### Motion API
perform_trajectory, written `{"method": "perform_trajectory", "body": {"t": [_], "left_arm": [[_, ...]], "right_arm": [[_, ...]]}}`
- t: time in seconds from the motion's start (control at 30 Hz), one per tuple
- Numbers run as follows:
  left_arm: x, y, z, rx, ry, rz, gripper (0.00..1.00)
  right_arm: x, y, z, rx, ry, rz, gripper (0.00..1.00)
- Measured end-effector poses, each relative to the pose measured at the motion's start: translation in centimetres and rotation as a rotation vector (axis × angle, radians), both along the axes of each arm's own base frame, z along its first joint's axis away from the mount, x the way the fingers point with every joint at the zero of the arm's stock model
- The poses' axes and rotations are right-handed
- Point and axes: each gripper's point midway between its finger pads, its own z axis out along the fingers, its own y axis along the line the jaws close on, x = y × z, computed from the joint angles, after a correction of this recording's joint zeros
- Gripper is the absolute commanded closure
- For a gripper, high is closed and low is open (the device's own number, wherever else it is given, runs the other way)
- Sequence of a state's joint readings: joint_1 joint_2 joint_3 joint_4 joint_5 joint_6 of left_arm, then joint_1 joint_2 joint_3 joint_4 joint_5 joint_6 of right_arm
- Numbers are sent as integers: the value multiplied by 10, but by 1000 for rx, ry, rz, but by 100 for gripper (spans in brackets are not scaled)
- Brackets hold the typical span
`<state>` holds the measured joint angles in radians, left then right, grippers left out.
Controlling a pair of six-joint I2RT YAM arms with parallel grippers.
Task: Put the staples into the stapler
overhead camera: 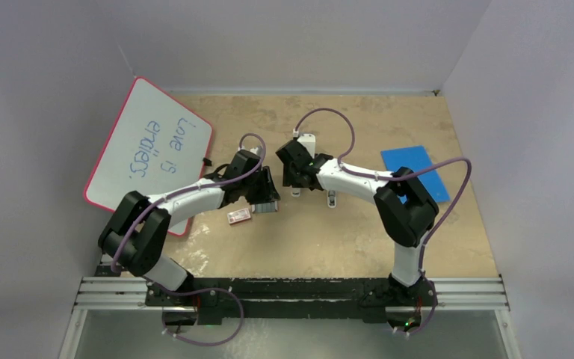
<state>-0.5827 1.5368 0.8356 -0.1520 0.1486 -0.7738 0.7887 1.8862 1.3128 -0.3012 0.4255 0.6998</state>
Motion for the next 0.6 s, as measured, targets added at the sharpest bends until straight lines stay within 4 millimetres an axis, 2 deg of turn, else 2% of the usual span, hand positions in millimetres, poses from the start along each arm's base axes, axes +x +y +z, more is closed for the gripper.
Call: {"method": "perform_trajectory", "body": {"t": [0.1,0.17,0.3,0.37,0.43,0.53,0.6], "left_arm": [[0,0,1,-2,-3,0,62],[0,0,4,-8,-11,0,60],[-3,0,12,-28,-32,-11,55],[-5,-1,19,-41,-47,-23,53],[-6,-2,25,-56,-61,-33,51],[-6,-5,32,-77,-88,-52,46],[-9,-5,35,-90,-101,-67,39]], "right_arm": [[1,-4,4,-5,-6,-9,37],[3,-6,15,5,-29,-21,37],[10,-22,63,57,-121,-70,36],[17,-42,91,82,-186,-121,35],[23,-62,108,87,-231,-168,34],[32,-89,110,52,-253,-223,31],[35,-100,92,2,-226,-231,31]]}}
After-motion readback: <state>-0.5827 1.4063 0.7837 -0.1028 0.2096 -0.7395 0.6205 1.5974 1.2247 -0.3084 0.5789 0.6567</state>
